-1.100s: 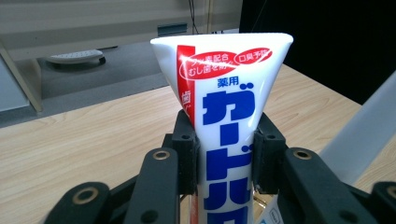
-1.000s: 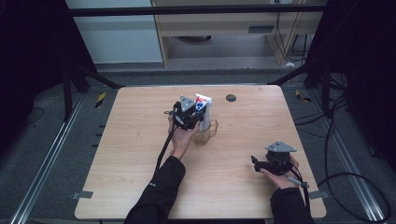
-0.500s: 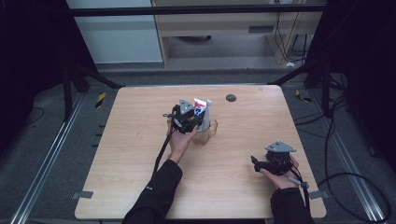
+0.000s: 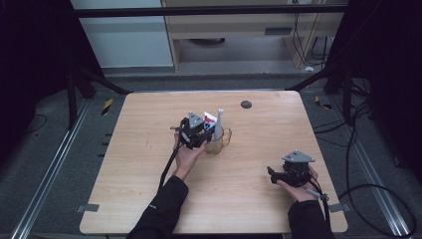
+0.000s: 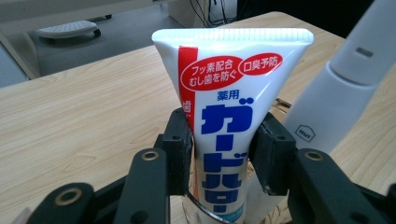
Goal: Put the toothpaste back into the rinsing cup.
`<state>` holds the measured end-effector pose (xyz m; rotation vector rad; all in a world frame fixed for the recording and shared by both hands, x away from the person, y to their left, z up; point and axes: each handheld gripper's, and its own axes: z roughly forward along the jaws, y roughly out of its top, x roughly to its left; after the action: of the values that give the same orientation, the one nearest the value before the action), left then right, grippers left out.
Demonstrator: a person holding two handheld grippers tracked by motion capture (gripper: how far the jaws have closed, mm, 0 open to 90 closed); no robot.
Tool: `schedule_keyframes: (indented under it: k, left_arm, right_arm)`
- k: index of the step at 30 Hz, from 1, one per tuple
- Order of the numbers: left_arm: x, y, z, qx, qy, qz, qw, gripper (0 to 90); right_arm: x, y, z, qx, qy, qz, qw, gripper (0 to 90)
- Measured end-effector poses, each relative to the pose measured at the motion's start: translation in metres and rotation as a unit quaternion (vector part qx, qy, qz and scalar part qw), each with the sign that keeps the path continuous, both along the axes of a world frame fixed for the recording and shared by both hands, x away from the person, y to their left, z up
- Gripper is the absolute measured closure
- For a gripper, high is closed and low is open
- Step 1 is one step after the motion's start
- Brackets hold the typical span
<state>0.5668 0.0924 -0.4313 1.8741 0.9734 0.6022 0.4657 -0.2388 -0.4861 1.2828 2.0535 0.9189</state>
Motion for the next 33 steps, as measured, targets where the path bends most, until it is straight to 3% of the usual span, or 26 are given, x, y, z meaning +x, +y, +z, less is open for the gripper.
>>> schedule_keyframes:
  k: [8, 14, 18, 33]
  left_arm:
    - [-0.009, 0.007, 0.008, 0.019, -0.009, 0.0, 0.9998, 52.1]
    - [-0.02, 0.017, 0.014, 0.016, -0.005, -0.011, 0.9998, 44.5]
    - [-0.032, 0.023, 0.013, 0.039, 0.004, -0.015, 0.9991, 39.5]
    - [-0.081, 0.087, -0.001, 0.047, 0.025, 0.001, 0.9986, 32.3]
  right_arm:
    - [0.0, 0.0, 0.0, -0.001, -0.001, 0.0, 1.0, 14.5]
    - [-0.001, 0.0, 0.001, 0.001, -0.001, -0.003, 1.0, 14.3]
    - [-0.001, 0.0, 0.001, -0.001, -0.001, -0.003, 1.0, 14.2]
    - [-0.004, -0.003, 0.001, 0.0, 0.0, -0.008, 1.0, 13.3]
